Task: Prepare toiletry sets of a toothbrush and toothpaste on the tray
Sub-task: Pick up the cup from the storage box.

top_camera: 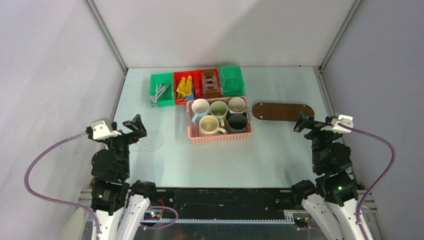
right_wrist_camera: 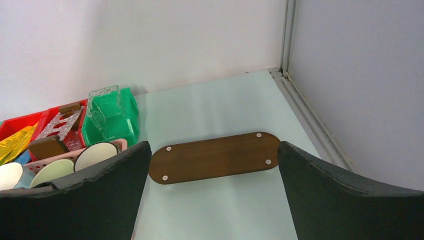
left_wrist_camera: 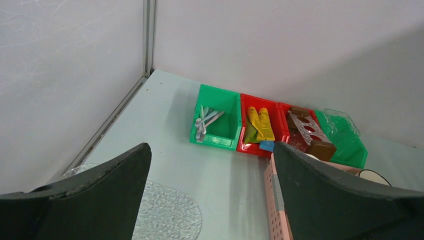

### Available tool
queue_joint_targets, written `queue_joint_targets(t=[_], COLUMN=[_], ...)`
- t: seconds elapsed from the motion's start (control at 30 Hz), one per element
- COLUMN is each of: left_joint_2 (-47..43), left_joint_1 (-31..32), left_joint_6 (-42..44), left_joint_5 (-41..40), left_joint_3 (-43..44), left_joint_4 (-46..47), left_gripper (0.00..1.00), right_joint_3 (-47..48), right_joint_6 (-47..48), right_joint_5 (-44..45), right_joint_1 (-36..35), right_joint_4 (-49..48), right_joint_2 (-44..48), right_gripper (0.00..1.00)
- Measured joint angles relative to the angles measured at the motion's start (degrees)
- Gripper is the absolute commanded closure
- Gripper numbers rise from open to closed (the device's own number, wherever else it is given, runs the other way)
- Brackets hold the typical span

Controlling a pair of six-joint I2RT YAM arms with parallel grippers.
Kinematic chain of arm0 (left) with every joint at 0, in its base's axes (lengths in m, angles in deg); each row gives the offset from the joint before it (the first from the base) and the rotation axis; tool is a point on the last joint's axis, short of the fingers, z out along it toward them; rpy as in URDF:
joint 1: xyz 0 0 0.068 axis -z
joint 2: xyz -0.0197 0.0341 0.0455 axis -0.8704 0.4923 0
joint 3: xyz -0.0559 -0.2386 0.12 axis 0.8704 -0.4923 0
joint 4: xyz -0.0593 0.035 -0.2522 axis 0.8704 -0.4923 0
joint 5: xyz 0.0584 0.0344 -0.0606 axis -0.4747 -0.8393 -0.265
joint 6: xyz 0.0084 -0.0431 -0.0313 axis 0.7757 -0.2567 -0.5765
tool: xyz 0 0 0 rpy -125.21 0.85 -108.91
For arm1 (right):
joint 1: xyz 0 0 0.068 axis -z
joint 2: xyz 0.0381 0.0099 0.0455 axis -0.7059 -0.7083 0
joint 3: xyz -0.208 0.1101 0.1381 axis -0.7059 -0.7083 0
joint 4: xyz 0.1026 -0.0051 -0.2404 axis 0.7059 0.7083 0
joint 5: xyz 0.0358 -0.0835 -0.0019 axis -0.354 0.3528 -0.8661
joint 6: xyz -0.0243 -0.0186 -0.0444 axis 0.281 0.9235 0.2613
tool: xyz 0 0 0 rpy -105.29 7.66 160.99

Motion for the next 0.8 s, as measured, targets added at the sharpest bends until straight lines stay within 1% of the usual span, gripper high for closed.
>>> queue_joint_targets(t=[0.2,0.37,0.6,0.8], left_joint_2=[0.2,1.0,2.8,5.4], left_joint_1=[0.0,0.0,0.0,0.0], left_joint_6=[0.0,-0.4,-1.1,-2.0], left_joint_5=[0.1,0.1,0.5,1.4], left_joint_3=[0.0,0.0,0.0,0.0], left_joint_4=[0.0,0.0,-0.2,-1.0], left_gripper=[0.00,0.00,0.00,0.00], right_joint_3=[0.0,0.1,3.2,8.5], right_joint_6=[-0.1,-0.9,-3.8,-7.2], right_joint_5=[-1.1,-4.6,-9.7,-14.1], right_joint_1=[0.0,0.0,0.0,0.1], right_joint_4=[0.0,0.1,3.3,7.0], right_joint_2=[-0.7,-3.5,-12.8,-22.2], right_gripper=[0.01,0.01,0.01,0.01])
